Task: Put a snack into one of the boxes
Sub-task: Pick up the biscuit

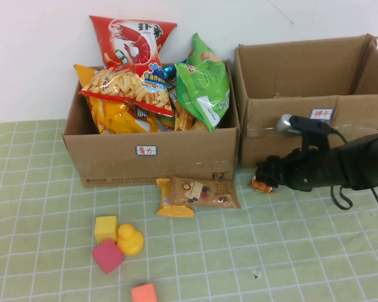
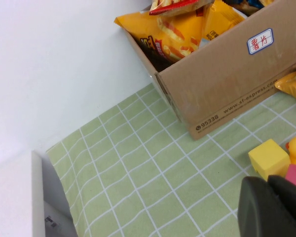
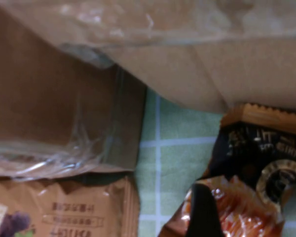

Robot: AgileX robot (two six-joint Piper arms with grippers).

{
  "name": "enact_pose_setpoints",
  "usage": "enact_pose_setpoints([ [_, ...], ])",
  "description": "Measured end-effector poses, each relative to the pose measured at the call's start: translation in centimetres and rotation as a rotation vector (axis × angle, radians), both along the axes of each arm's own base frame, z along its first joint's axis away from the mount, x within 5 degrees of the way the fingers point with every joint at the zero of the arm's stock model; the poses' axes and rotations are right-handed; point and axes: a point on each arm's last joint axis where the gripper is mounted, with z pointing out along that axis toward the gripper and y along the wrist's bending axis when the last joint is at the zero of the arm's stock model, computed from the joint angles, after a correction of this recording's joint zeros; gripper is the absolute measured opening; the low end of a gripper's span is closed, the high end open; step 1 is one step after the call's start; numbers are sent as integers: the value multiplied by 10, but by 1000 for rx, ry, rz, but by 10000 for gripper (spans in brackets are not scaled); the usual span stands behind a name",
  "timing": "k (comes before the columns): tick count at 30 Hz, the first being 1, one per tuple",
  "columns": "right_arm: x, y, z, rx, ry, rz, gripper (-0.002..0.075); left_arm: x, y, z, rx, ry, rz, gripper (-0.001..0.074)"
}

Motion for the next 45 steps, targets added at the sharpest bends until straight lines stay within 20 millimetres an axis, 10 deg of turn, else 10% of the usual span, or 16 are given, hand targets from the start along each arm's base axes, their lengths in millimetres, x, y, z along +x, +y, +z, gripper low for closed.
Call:
enact_pose_setpoints([
  [9,7,2,-9,-30,-17,41,412,0,0,0,-1,0,0,-1],
  [23,3,9,-11,3,-11,134,47,0,0,0,1,-2,1,-1],
  [45,-39,4,61,-209,71,606,31,0,1,0,-1,1,9,-1],
])
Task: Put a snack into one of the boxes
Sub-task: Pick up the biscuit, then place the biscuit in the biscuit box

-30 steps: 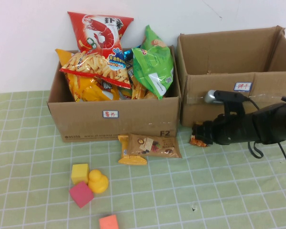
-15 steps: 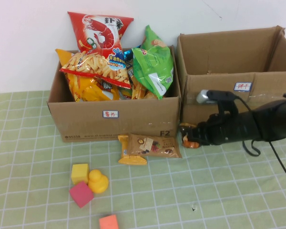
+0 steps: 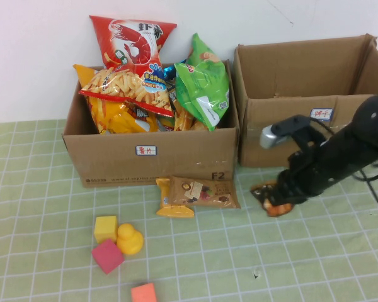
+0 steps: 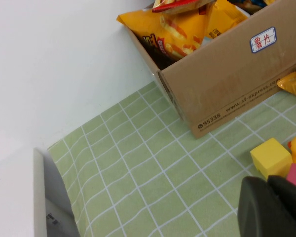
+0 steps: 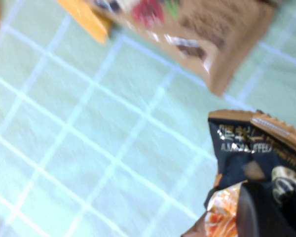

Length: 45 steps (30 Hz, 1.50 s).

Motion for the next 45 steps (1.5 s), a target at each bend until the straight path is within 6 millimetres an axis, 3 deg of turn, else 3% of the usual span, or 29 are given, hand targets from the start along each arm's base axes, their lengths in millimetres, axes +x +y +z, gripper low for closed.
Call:
enact_pose_setpoints([
  [5,-7,-10,40,-69,-104,3,31,0,0,0,1,1,2,-1],
  [13,-10,-24,139,8,-590,-155,31,0,1,-3,26,-4,2,-1],
  [18,7,-33,163,43,-885,-324,31,1,-1,-10,65,-19,-18,-1],
  [21,20,-37,160,51,-989,-418,31,1,-2,-11,65,-26,-28,-1],
  [23,34,-38,142,48,-1004,-488,31,2,-2,-11,69,-31,-30,-1],
  [29,54,-36,86,81,-811,-629,57,2,-2,-10,68,-34,-30,-1],
  [32,63,-32,68,137,-641,-644,143,2,-2,-10,68,-36,-29,-1],
  [36,73,-26,68,206,-538,-624,311,2,-2,-10,68,-36,-29,-1],
  [38,76,-24,72,231,-511,-606,359,2,-2,-10,66,-35,-29,-1],
  [41,78,-21,81,260,-493,-570,389,2,-2,-10,64,-35,-28,-1],
  [45,77,-21,90,267,-476,-523,375,2,-2,-10,64,-35,-28,-1],
])
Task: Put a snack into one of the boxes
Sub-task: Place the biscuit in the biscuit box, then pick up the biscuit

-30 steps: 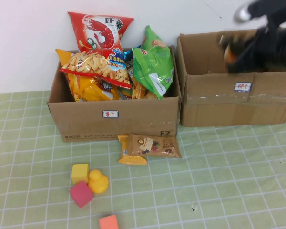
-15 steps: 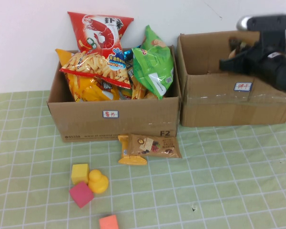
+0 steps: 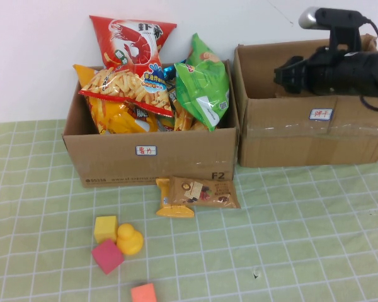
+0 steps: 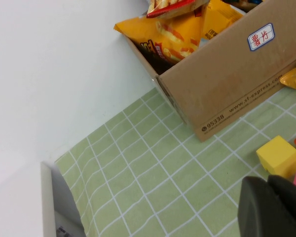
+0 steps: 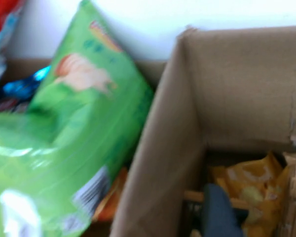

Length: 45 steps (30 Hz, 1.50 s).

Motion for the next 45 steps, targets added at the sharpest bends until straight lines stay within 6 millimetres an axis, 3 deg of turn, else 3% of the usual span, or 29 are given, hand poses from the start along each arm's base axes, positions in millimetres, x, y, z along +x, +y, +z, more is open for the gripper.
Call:
enact_pose_setpoints([
  [3,-10,-1,17,-46,-6,76,292,0,0,0,0,-1,-1,-1],
  [8,-39,-3,54,-166,-23,228,84,0,0,0,-8,1,1,-1],
  [11,-55,-6,71,-223,-15,283,29,0,0,0,-16,1,4,-1],
  [17,-93,-20,74,-229,-31,230,11,0,0,0,-25,3,6,-1],
  [22,-139,-36,45,-240,2,172,9,0,0,0,-33,4,9,-1],
  [24,-171,-46,24,-253,39,153,8,0,0,0,-59,7,17,-1],
  [29,-219,-59,7,-246,62,142,8,0,0,0,-113,16,35,-1],
  [36,-271,-65,32,-176,-11,191,6,0,3,-1,-186,43,89,-1],
  [41,-299,-69,46,-229,-68,264,6,-1,2,-3,-234,63,98,-1],
  [45,-317,-75,46,-330,-51,325,6,-5,-7,-5,-433,183,71,-1],
])
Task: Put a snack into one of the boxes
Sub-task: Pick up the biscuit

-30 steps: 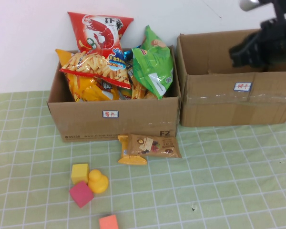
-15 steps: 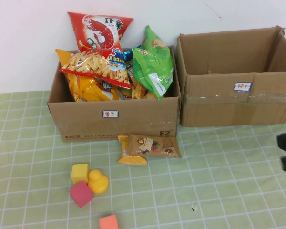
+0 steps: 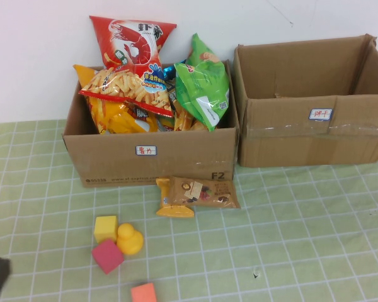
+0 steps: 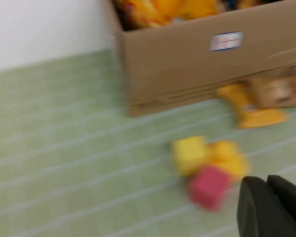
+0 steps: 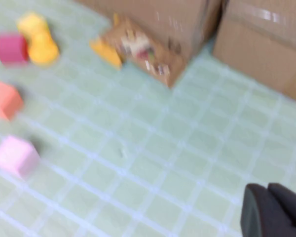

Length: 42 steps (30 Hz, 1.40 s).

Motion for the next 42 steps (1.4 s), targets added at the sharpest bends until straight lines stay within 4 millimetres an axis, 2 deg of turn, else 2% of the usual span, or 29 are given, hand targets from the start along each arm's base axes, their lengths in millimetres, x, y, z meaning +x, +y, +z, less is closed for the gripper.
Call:
enact_pose_setpoints([
  [6,-5,-14,-14,-138,103,-96,6,5,-26,14,-258,69,-105,-1],
  [10,-6,-18,-17,-135,149,-154,6,21,-46,26,-301,99,-148,-1],
  [14,-7,-18,-21,-120,169,-166,6,43,-66,30,-265,154,-155,-1],
  [19,-7,-16,-40,-74,170,-183,6,80,-97,30,-161,199,-175,-1],
  [23,-8,-14,-50,-26,176,-198,6,113,-121,23,-43,242,-168,-1],
  [27,-8,-14,-55,-12,174,-205,6,150,-137,8,53,313,-109,-1],
  [33,-5,-14,-53,1,144,-214,6,196,-138,-17,85,387,-17,-1],
  [36,-4,-14,-53,10,126,-220,6,216,-135,-30,24,404,7,-1],
  [42,-4,-14,-54,12,118,-223,5,241,-123,-47,-152,436,83,-1],
])
